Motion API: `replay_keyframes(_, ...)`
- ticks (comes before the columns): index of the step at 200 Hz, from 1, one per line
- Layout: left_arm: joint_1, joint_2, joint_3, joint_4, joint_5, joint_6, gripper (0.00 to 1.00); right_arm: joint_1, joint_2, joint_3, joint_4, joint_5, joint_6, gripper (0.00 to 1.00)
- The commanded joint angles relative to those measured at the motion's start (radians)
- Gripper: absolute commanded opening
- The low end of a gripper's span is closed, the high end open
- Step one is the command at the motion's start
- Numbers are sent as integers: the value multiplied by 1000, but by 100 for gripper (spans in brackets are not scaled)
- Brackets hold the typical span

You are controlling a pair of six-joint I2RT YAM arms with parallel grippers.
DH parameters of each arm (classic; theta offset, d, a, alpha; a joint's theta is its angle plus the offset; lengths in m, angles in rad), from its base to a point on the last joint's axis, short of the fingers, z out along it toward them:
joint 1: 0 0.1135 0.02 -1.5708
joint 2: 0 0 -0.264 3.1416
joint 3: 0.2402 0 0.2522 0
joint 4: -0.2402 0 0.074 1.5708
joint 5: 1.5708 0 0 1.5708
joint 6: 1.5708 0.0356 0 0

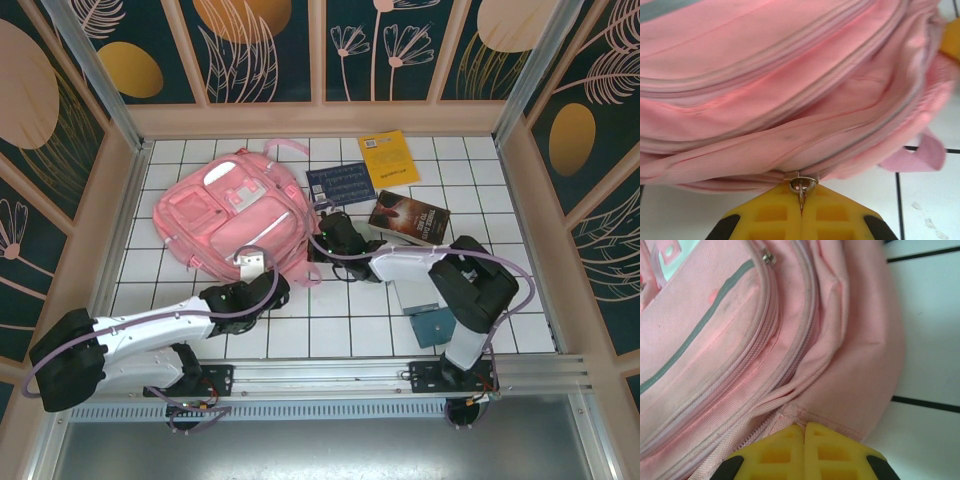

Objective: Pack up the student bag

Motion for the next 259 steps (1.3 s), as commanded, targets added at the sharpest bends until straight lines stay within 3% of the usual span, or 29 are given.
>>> replay_keyframes(1,44,-3,16,-159,-52,-43,0,-71,-54,-40,-18,107,-38,0)
replay_keyframes(64,179,-1,34,-275,-48,-34,0,-169,-109,-121,35,98,-61,0)
replay_keyframes(109,325,-4,26,-318,-19,-10,0,-195,-133,-161,84,64,-69,0)
replay_keyframes(140,327,19,83,-244,83,59,0,-182,-132,-161,127,-70,-91,0)
replay_keyframes(161,326,30,105,-118,222,120,0,-134,-144,-142,121,-93,-109,31)
replay_keyframes(172,323,32,114,-59,285,144,0,-105,-149,-130,107,-91,-105,40)
replay_keyframes(220,298,42,166,47,434,211,0,27,-137,-89,27,-37,-15,46)
replay_keyframes(259,267,60,153,85,463,236,0,40,-87,-105,77,-51,65,53)
